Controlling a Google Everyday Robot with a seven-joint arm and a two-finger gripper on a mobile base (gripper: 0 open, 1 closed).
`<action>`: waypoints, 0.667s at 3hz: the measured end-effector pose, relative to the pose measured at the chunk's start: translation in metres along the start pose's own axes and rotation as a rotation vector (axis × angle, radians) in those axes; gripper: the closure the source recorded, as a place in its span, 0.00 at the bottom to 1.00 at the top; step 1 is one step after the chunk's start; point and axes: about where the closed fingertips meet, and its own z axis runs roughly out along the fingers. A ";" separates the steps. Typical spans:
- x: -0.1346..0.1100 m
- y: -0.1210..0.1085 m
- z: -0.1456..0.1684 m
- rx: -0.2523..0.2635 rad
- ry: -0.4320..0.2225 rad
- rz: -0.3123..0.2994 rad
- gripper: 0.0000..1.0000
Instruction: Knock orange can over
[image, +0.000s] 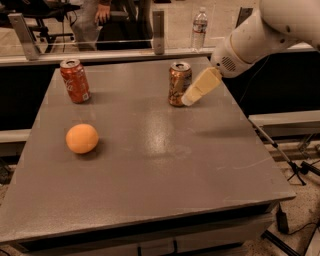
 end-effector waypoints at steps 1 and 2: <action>-0.013 -0.004 0.023 -0.018 -0.030 0.027 0.00; -0.026 -0.007 0.041 -0.033 -0.061 0.043 0.00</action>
Offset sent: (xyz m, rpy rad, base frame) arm 0.0506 0.0487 -0.0168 0.1272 0.0052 -0.0065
